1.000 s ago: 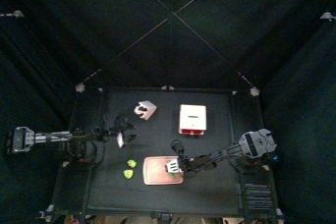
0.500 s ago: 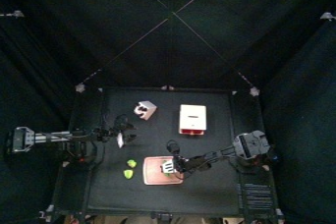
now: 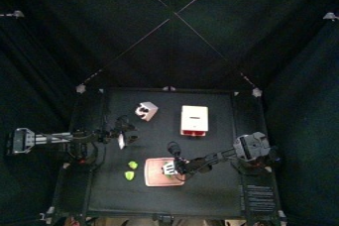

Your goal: Put pea on plate

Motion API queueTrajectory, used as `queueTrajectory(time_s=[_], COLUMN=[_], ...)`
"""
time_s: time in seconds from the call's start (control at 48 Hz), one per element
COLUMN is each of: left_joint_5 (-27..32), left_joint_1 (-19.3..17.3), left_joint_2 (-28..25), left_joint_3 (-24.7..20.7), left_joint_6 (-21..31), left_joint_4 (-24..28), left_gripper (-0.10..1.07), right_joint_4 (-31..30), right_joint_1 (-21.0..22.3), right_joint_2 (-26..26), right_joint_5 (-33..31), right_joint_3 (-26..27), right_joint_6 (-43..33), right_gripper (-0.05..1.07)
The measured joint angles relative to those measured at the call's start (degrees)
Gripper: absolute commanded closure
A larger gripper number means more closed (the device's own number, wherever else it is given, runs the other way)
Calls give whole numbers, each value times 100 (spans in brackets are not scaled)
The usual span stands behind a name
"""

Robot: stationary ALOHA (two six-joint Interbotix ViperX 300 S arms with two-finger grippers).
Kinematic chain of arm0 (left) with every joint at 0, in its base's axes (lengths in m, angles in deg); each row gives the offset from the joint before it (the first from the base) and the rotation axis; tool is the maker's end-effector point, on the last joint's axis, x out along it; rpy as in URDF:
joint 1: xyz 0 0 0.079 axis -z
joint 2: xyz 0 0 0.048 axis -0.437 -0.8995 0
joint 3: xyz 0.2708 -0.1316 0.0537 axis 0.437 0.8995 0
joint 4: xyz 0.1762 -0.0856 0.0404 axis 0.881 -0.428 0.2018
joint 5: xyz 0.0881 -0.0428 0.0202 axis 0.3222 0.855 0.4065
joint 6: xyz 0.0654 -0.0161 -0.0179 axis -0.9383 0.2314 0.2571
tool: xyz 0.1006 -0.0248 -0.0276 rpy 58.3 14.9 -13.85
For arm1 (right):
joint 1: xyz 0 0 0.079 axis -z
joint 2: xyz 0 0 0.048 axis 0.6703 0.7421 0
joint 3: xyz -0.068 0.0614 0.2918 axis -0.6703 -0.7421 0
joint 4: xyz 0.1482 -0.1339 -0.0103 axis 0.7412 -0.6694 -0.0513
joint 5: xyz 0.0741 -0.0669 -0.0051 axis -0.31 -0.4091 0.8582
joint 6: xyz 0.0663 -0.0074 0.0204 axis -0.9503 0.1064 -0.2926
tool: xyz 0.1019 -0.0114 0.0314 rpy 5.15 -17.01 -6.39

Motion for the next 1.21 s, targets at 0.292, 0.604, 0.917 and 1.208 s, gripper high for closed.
queueTrajectory(time_s=[0.292,0.604,0.917,1.208], left_joint_5=[9,9,9,0], left_joint_1=[9,0,0,0], left_joint_2=[-9,-9,-9,-9], left_joint_3=[9,9,9,9], left_joint_6=[-9,-9,0,-9], left_joint_4=[0,0,0,0], left_gripper=[12,12,12,12], right_joint_4=[18,53,62,44], right_joint_1=[9,0,9,9], right_joint_2=[44,35,35,44], right_joint_5=[0,0,-9,-9], right_joint_3=[0,0,0,53], right_joint_6=[-9,0,0,9], right_gripper=[25,19,19,19])
